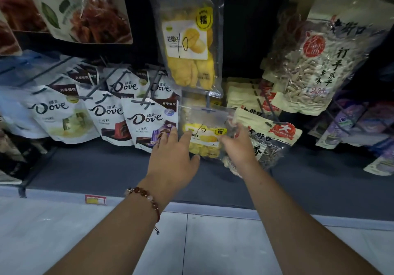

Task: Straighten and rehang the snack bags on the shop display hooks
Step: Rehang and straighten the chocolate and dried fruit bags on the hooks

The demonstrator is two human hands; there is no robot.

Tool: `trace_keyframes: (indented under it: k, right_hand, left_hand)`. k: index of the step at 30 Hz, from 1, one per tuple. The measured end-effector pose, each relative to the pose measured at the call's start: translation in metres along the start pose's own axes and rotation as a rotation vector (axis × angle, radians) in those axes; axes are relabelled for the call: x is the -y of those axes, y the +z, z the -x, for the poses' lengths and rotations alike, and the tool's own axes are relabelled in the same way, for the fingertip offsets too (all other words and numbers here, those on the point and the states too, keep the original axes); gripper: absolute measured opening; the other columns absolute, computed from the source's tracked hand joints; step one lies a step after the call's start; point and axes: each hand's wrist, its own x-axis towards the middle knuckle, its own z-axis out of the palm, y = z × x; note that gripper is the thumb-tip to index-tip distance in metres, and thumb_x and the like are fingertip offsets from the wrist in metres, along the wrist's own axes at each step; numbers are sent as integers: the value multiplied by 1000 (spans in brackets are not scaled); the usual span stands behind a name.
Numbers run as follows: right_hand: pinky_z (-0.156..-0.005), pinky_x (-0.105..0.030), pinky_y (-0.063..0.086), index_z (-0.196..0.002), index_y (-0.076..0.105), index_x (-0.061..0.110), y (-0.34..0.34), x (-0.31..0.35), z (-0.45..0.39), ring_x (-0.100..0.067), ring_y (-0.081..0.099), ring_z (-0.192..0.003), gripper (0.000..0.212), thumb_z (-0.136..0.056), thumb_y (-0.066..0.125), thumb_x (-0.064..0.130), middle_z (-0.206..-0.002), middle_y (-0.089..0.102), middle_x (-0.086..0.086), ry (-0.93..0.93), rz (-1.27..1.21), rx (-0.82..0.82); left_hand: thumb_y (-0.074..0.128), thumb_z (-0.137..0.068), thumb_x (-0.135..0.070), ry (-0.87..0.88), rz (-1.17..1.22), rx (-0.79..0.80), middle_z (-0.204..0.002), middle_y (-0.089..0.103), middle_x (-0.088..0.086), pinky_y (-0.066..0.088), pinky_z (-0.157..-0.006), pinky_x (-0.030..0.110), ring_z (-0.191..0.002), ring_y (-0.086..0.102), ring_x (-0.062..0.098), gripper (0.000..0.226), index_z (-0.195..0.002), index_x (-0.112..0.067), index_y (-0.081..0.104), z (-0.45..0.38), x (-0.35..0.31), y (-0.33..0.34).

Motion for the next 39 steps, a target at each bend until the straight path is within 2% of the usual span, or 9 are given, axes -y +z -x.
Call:
trace_keyframes:
  k: [6, 10, 17, 21, 24, 27, 31, 35, 39]
  right_hand:
    - [-86, -37, 48, -102, 63, 20, 9, -4, -14, -18, 62, -95, 22, -82, 71, 28, -103, 64, 6, -32, -73, -71]
    - [-90, -38, 51, -84, 61, 17, 5, -6, -12, -14, 66, -94, 13, -84, 73, 21, -98, 70, 6, -82, -77, -54]
    - [-76, -30, 54, -113, 68, 19, -16, 0, 14, -13, 65, -97, 24, -92, 64, 30, -106, 68, 4, -209, 93, 69]
    - [-87, -30, 51, -99, 70, 23, -32, 3, 38, -12, 64, -100, 9, -94, 63, 23, -108, 68, 3, -242, 28, 158]
    - [-74, -19, 46, -97, 69, 24, -47, 6, 55, -6, 61, -88, 10, -95, 61, 18, -102, 67, 5, -256, 21, 201]
    - [-66, -20, 46, -95, 70, 29, -63, -1, 73, -8, 59, -76, 12, -95, 62, 21, -100, 68, 8, -208, 36, 264]
    - [-69, -17, 50, -98, 72, 34, -88, -5, 90, 2, 63, -85, 16, -96, 60, 23, -111, 68, 16, -138, -29, 289]
    - [-85, -35, 52, -112, 72, 19, -105, 3, 108, -15, 66, -97, 21, -97, 58, 22, -114, 71, 2, -89, -159, 256]
    - [-72, -23, 50, -106, 71, 18, -110, 23, 121, -9, 66, -83, 16, -96, 59, 21, -95, 74, 1, -95, -298, 179]
  left_hand:
    - [52, -94, -47, -17, -7, 11, -163, 15, 9, 24, -118, 46, -150, 14, 30, 70, -154, -29, 20, 0, 7, -1]
    - [52, -94, -47, -38, -3, -3, -162, 19, 8, 26, -118, 46, -149, 16, 29, 70, -154, -28, 22, 5, 13, -6]
    - [53, -95, -43, -12, 6, -16, -161, 20, 7, 27, -116, 45, -148, 19, 27, 67, -153, -27, 24, 19, 7, -17]
    - [56, -94, -40, -1, 42, -37, -161, 20, 10, 28, -116, 45, -148, 19, 28, 66, -152, -30, 25, 29, 5, -24]
    - [56, -93, -39, -15, 82, -47, -162, 20, 9, 29, -116, 45, -148, 21, 29, 71, -154, -30, 20, 34, 9, -29]
    - [57, -93, -40, -8, 249, -30, -159, 27, -5, 36, -110, 41, -145, 29, 22, 76, -155, -33, 13, 45, 14, -32]
    - [68, -89, -41, -70, 704, 186, -121, 54, -19, 38, -92, 30, -112, 54, 9, 85, -154, -34, 13, 62, 13, -34]
    - [80, -74, -51, -48, 872, 393, -120, 68, -13, 46, -95, 27, -111, 63, 6, 74, -138, -28, 50, 77, 11, -31]
    - [88, -62, -45, 9, 995, 404, -113, 73, -6, 47, -104, 38, -109, 68, 12, 62, -116, -24, 67, 90, 7, -38]
